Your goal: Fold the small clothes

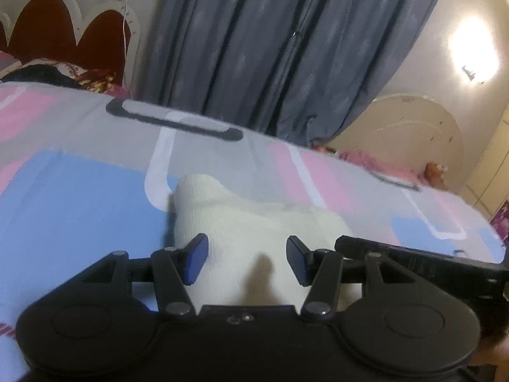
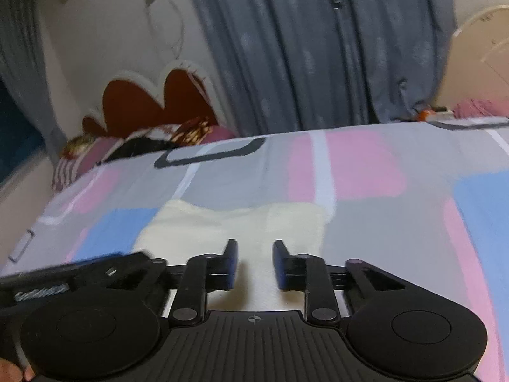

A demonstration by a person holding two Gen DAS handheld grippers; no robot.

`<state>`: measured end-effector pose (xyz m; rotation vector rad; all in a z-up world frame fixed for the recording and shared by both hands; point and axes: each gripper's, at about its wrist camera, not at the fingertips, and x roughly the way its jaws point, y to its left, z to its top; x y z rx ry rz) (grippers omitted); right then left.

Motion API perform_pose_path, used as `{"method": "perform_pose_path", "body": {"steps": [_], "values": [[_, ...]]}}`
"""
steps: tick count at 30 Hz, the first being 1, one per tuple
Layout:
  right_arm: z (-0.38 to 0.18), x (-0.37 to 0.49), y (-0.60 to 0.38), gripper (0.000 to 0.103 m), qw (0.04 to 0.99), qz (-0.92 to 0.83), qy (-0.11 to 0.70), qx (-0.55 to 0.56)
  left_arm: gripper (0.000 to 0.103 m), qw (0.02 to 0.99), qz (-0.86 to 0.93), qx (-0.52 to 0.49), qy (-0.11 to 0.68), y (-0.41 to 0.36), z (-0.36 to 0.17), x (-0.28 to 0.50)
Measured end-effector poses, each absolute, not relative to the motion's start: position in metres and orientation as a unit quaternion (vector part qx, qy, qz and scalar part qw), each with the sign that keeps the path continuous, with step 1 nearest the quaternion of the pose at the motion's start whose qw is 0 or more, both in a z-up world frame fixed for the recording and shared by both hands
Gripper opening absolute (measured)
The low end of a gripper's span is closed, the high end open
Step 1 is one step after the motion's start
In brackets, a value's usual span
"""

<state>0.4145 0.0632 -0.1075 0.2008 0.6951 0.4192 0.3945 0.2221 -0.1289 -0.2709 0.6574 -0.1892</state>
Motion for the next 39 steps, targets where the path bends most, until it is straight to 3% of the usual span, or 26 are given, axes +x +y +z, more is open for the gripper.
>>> {"method": "perform_pose_path", "body": {"steps": [5, 12, 21, 31, 32, 34, 39], "values": [[-0.143, 0.436, 0.063, 0.022, 0.908, 0.166, 0.375, 0.083, 0.053, 0.928, -0.092, -0.13, 0.338, 0.225, -0.138, 0.398], [-0.117, 0.407, 0.054, 0.022, 0.91, 0.189, 0.356, 0.094, 0.064, 0.928, -0.088, -0.134, 0.335, 0.229, -0.122, 0.369], [-0.115, 0.312, 0.061, 0.023, 0.913, 0.206, 0.35, 0.043, 0.064, 0.917, -0.074, -0.099, 0.379, 0.217, -0.14, 0.312], [-0.148, 0.285, 0.053, 0.022, 0.898, 0.166, 0.403, 0.065, 0.065, 0.906, -0.078, -0.091, 0.405, 0.213, -0.157, 0.309], [-0.148, 0.286, 0.051, 0.022, 0.896, 0.164, 0.405, 0.074, 0.065, 0.906, -0.079, -0.09, 0.407, 0.212, -0.156, 0.308], [-0.143, 0.286, 0.048, 0.004, 0.895, 0.164, 0.407, 0.084, 0.067, 0.906, -0.079, -0.089, 0.407, 0.213, -0.153, 0.306], [-0.134, 0.279, 0.047, 0.004, 0.898, 0.168, 0.399, 0.077, 0.073, 0.907, -0.077, -0.084, 0.406, 0.211, -0.154, 0.303]]}}
